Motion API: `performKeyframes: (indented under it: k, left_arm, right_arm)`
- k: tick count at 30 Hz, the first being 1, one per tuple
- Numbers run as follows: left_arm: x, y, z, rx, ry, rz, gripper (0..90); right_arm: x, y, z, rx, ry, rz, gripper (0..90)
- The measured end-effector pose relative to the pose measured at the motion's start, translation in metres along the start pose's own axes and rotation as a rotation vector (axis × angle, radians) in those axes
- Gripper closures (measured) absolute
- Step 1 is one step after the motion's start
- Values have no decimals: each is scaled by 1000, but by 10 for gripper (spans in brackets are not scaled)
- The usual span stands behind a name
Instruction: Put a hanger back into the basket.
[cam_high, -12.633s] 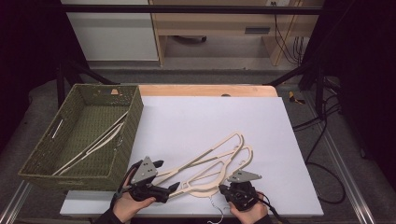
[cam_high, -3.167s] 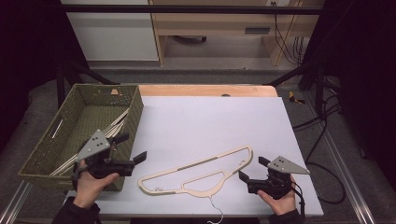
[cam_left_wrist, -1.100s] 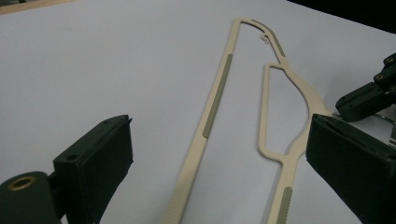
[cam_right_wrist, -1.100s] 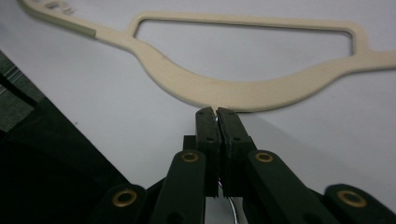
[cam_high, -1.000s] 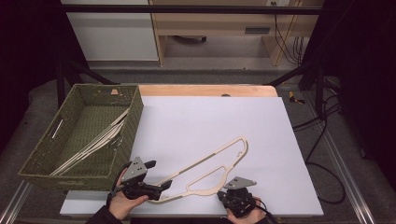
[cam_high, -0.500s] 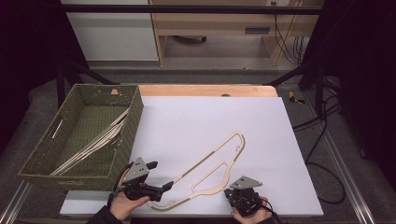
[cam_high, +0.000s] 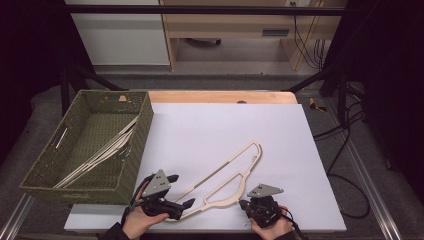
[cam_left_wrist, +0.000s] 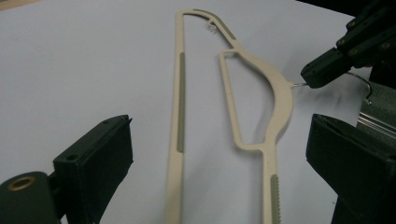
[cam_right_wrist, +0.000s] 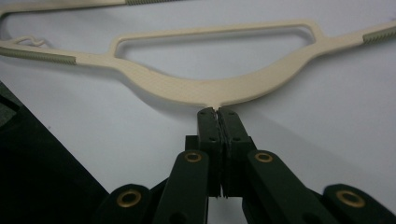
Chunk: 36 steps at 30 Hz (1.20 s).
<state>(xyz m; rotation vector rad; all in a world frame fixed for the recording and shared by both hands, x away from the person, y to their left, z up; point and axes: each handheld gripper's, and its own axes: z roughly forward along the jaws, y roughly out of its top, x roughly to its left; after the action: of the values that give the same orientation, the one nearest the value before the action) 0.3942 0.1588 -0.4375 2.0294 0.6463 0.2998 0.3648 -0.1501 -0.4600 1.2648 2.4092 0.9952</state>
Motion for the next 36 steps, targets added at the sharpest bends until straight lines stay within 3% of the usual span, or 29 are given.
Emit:
performKeyframes:
  k: [6,14,22,24,28,33,36]
  left_arm:
    - [-17,16,21,73,-39,72,72]
    - [-34,30,58,194,-85,152,147]
    - [-43,40,87,291,-94,252,344]
    - [-45,40,92,297,-88,249,397]
    - [-48,41,98,334,-66,283,530]
    - [-50,39,101,357,-54,270,681]
    - [-51,38,102,359,-52,265,699]
  right_arm:
    - [3,15,-7,-1,14,-14,896]
    - [6,28,-17,-28,13,-32,897]
    - [7,31,-19,-34,13,-31,897]
    - [8,32,-19,-32,10,-24,896]
    - [8,33,-20,-41,15,-31,897]
    - [8,33,-20,-42,17,-24,896]
    - [8,33,-20,-38,22,-8,896]
